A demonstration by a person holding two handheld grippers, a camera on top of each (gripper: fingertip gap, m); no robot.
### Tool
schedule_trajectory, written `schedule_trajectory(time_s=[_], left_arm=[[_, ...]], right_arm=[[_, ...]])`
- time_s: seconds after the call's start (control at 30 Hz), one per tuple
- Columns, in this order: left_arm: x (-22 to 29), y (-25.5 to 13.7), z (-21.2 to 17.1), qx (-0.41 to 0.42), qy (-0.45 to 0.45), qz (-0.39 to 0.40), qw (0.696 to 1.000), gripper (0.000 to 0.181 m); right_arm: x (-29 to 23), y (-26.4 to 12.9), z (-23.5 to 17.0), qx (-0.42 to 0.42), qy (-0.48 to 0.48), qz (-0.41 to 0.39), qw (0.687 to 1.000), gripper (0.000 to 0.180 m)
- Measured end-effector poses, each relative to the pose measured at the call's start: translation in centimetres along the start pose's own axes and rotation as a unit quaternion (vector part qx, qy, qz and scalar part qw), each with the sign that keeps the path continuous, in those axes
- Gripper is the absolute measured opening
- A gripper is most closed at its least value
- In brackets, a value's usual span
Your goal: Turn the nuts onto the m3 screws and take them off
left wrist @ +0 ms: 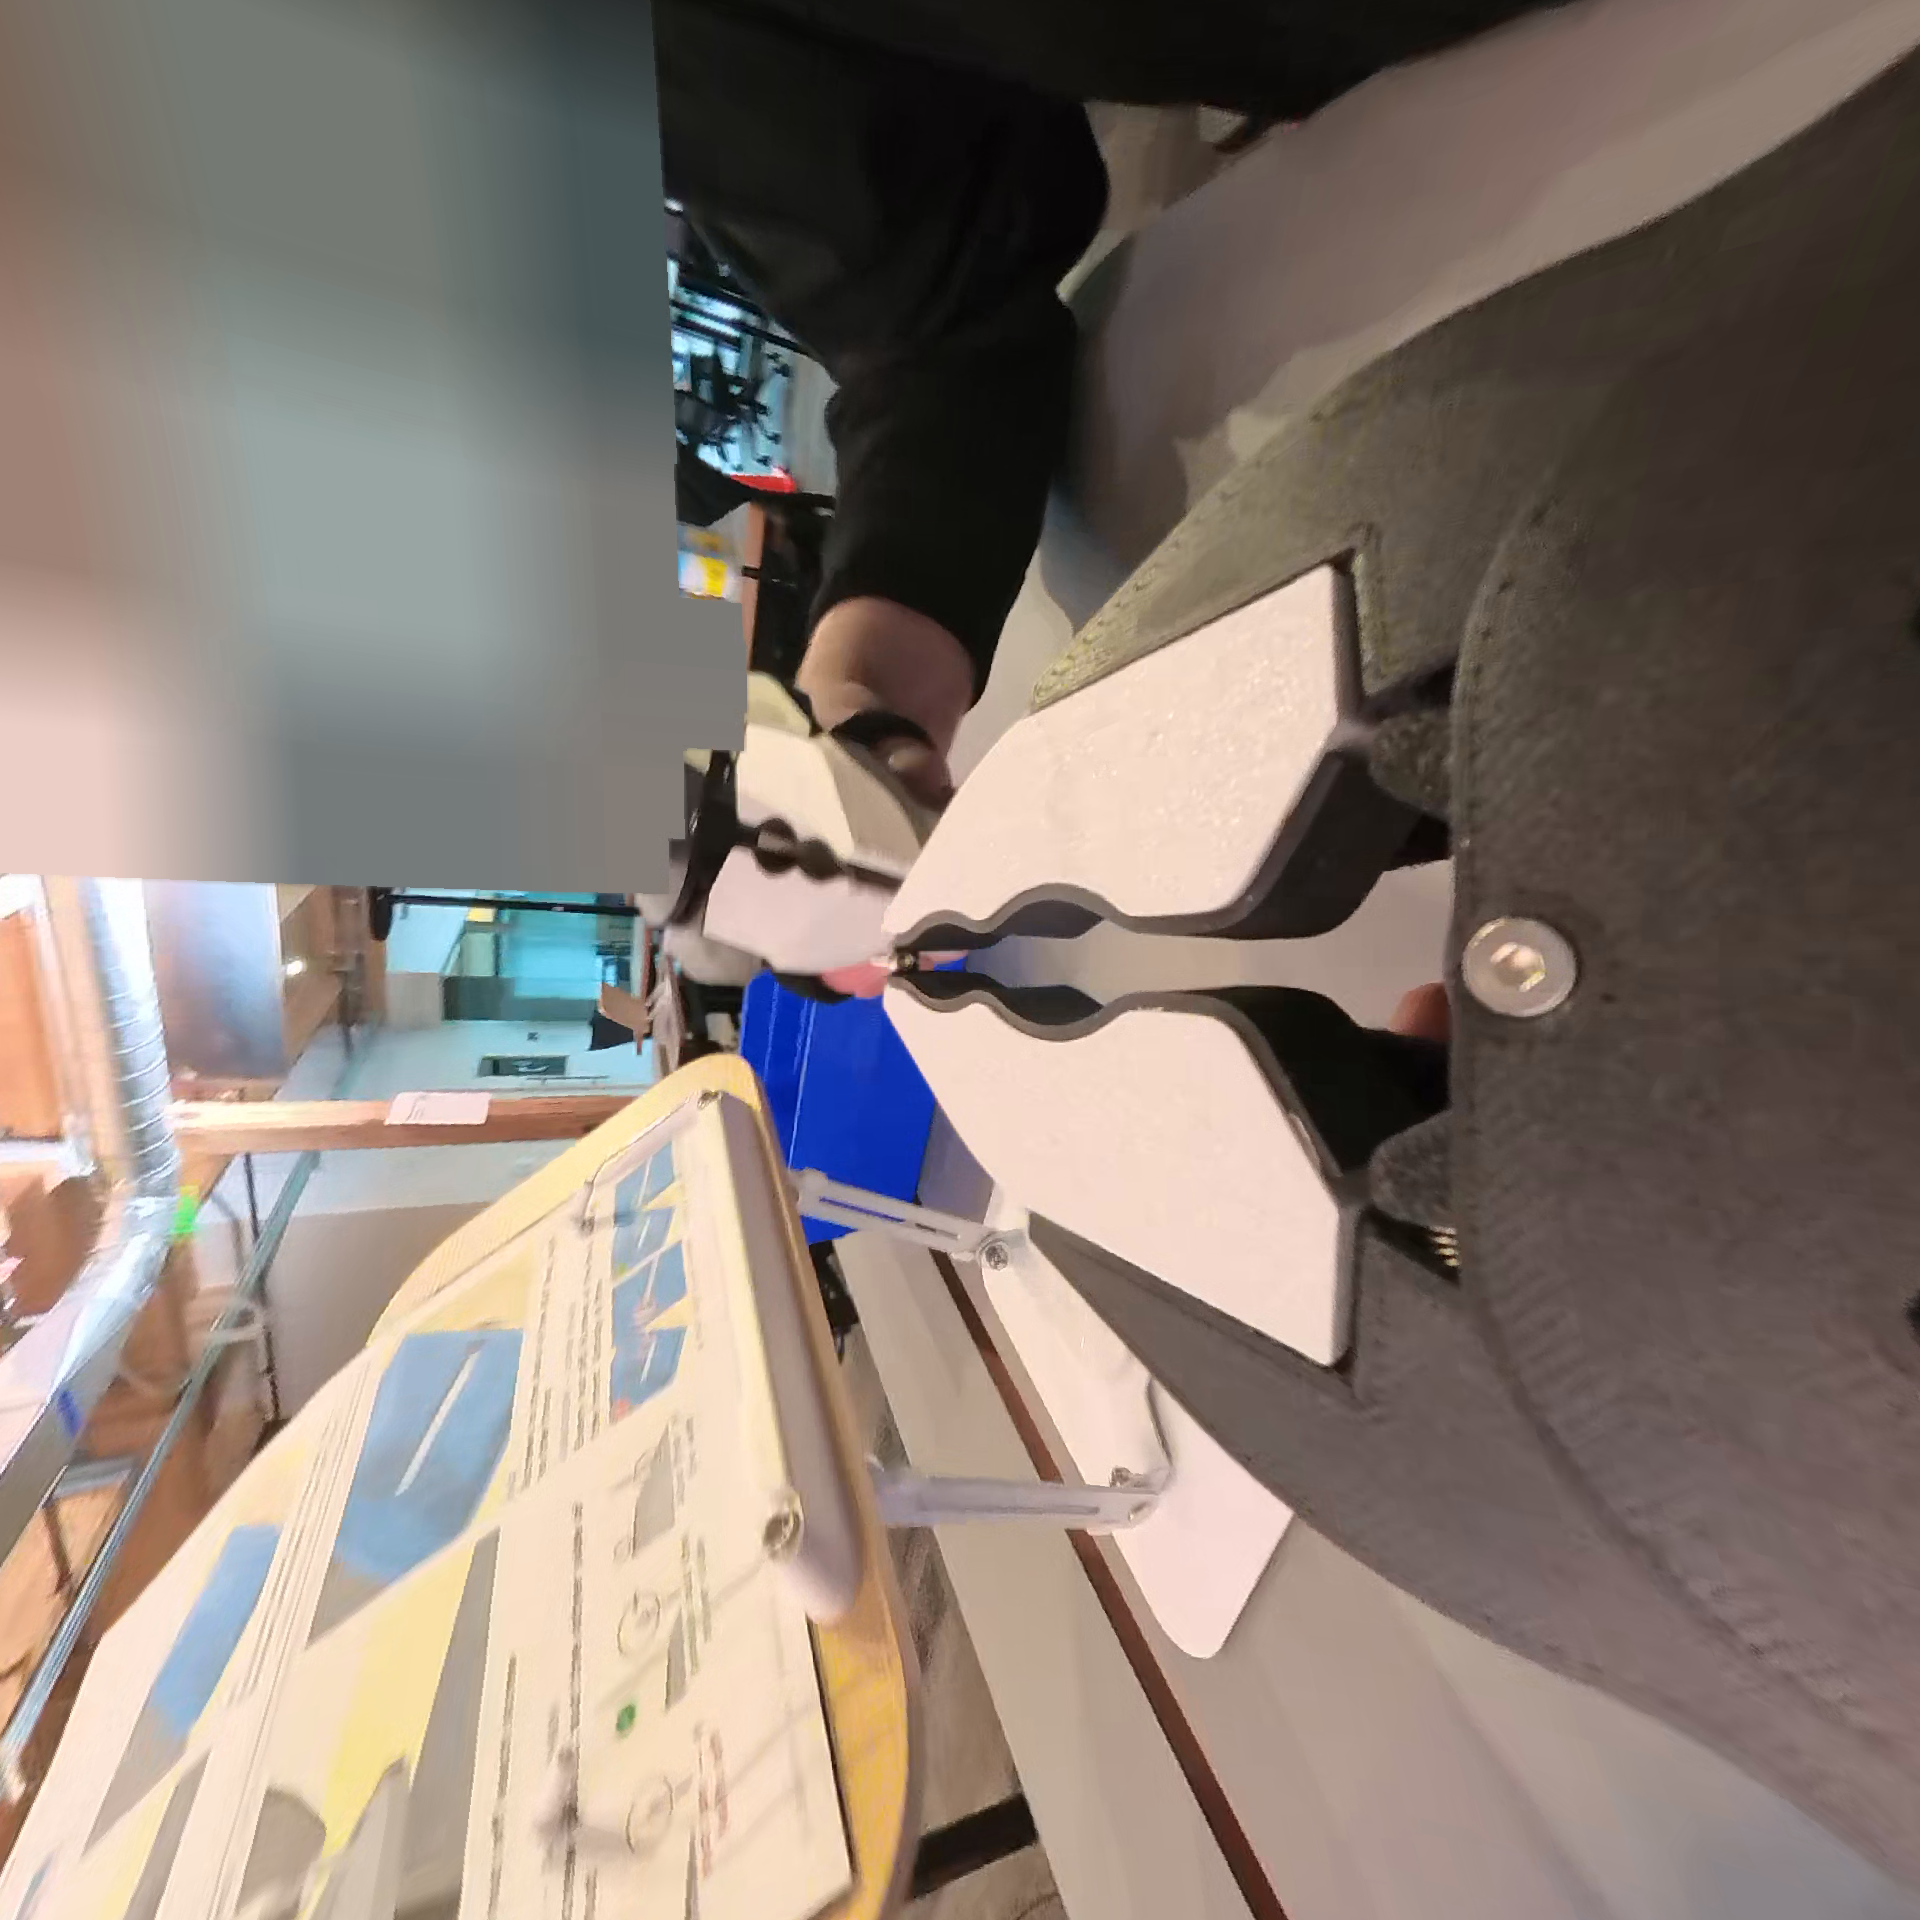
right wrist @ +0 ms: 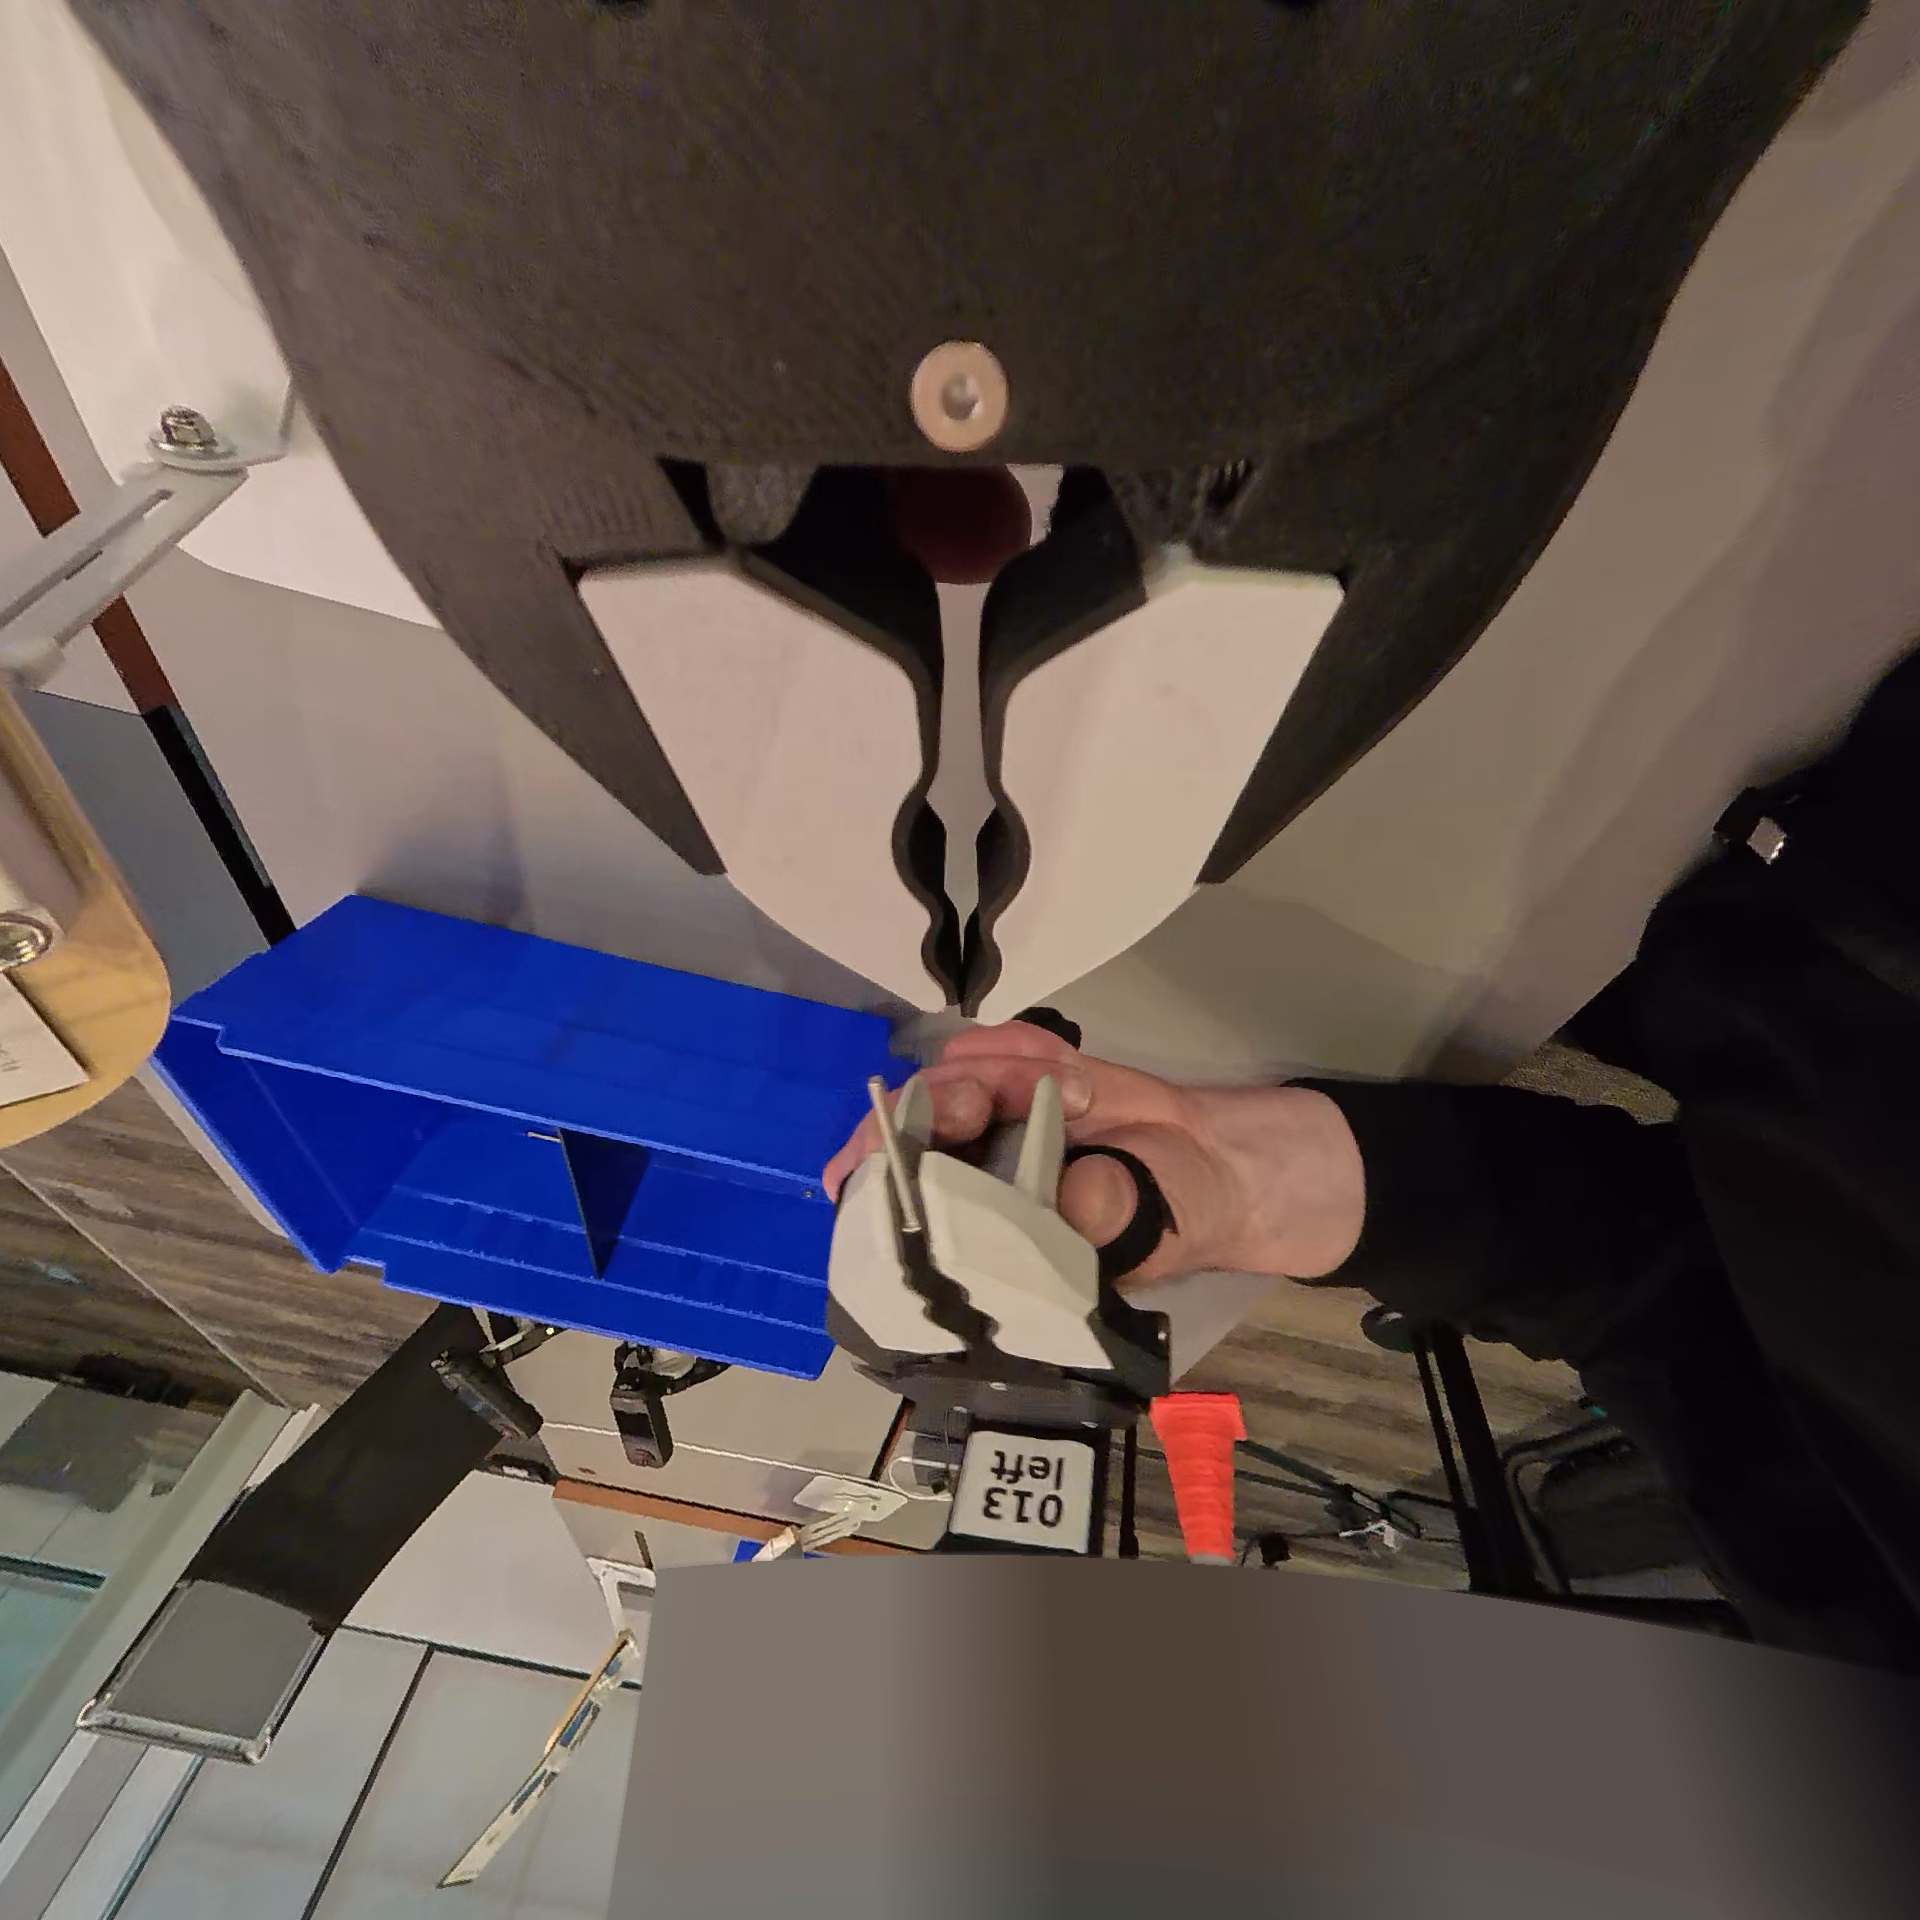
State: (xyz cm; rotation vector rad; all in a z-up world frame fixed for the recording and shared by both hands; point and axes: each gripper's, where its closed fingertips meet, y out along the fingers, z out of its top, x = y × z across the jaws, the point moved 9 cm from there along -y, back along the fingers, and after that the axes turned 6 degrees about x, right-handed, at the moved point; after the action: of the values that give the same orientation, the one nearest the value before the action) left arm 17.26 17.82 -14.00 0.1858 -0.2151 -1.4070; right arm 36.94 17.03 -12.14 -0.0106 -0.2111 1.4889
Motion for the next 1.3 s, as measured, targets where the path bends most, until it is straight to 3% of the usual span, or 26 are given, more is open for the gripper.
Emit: schedule_trajectory(time_s=[0.23,0.4,0.63,0.8,1.0,1.3], left_arm=[[0.8,-1.5,2.1,0.015,0.028,0.032,0.999,0.003],[2.0,-3.7,4.2,0.011,0.063,0.065,0.996,0.003],[5.0,-9.2,8.6,-0.01,0.111,0.134,0.985,0.003],[8.1,-15.6,11.9,-0.012,0.142,0.204,0.969,0.003],[10.8,-21.7,13.2,0.008,0.151,0.259,0.954,0.003],[12.7,-24.8,13.4,0.006,0.159,0.283,0.946,0.003]], right_arm=[[-0.7,1.2,-0.6,-0.038,-0.005,0.013,0.999,0.0],[-2.7,5.0,-1.2,-0.066,-0.015,0.054,0.996,0.008],[-7.4,13.4,-1.3,-0.084,-0.049,0.132,0.986,0.018],[-9.8,20.9,-1.7,-0.095,-0.054,0.178,0.978,0.024],[-10.5,28.4,-2.2,-0.113,-0.082,0.177,0.974,0.025],[-9.5,36.9,-2.9,-0.13,-0.065,0.178,0.973,0.023]])
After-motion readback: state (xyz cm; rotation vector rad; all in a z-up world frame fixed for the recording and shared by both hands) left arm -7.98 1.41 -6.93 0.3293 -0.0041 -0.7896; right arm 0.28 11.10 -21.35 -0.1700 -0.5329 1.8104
